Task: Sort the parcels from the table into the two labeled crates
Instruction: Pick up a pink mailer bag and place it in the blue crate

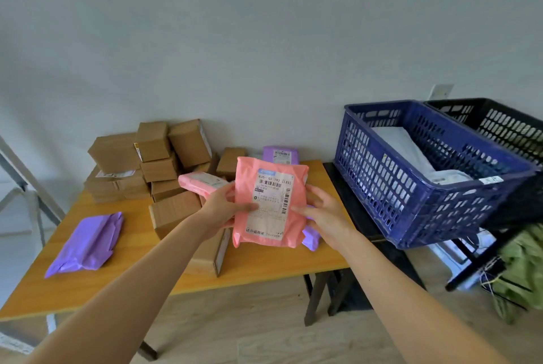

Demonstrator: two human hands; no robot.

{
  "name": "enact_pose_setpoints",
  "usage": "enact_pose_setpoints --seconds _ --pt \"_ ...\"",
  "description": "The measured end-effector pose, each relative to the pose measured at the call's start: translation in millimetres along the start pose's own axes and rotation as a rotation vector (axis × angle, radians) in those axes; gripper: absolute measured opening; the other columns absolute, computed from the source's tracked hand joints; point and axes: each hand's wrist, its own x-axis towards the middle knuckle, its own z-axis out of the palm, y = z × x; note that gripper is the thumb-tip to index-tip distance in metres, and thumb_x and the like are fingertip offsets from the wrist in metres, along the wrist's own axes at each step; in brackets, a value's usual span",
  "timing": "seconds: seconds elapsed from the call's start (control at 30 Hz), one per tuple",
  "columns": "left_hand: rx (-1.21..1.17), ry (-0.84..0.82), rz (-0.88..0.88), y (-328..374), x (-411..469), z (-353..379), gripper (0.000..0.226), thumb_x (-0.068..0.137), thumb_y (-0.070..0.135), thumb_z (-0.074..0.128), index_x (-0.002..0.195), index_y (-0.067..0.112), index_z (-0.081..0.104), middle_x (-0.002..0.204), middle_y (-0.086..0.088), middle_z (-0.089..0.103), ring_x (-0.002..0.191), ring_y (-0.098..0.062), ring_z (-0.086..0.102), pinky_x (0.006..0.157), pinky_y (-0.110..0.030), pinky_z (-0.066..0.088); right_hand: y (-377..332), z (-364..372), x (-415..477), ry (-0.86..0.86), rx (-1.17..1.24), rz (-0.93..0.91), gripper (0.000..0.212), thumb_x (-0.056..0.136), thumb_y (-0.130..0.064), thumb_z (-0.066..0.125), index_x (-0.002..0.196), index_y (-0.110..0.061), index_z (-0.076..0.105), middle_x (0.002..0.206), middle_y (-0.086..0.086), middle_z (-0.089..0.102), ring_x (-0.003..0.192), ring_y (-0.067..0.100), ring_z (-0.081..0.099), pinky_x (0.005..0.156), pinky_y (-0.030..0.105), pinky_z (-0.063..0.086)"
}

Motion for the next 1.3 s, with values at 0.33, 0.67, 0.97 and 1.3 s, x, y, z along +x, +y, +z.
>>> enact_pose_setpoints --seconds 0.33,0.67,0.97,1.3 --pt "0.068 0.011 0.05 22 7 102 0.055 0.073 0.003 0.081 0.119 0.016 0.056 0.11 -0.01 0.068 0.095 -0.031 0.069 0.078 -0.052 0.058 -35 -92 -22 0.075 -0.108 -0.077 0.071 0.073 -0.001 0.08 0.135 -0.018 0.049 0.107 -0.002 0.068 0.093 0.012 0.069 0.071 0.032 0.058" --pt "0.092 0.03 0.09 32 -5 235 0.05 0.069 0.008 0.085 0.111 0.02 0.06 0.106 -0.007 0.071 0.094 -0.028 0.07 0.084 -0.049 0.057 -68 -219 -62 0.122 -0.171 -0.122 0.063 0.075 -0.004 0.08 0.129 -0.019 0.052 0.1 -0.007 0.066 0.089 0.005 0.065 0.065 0.024 0.057" --pt "0.122 0.024 0.113 53 -20 352 0.045 0.074 0.01 0.081 0.112 0.016 0.058 0.107 -0.008 0.071 0.095 -0.029 0.069 0.084 -0.051 0.056 -98 -326 -89 0.123 -0.26 -0.177 0.066 0.074 -0.009 0.082 0.133 -0.016 0.051 0.112 0.001 0.066 0.1 0.014 0.064 0.073 0.026 0.055" --pt "0.149 0.006 0.131 94 23 433 0.047 0.075 0.007 0.08 0.117 0.007 0.059 0.109 -0.012 0.069 0.092 -0.028 0.07 0.082 -0.05 0.058 -134 -402 -57 0.222 -0.295 -0.199 0.063 0.074 -0.009 0.082 0.129 -0.015 0.053 0.107 -0.003 0.065 0.091 0.008 0.064 0.067 0.025 0.053"
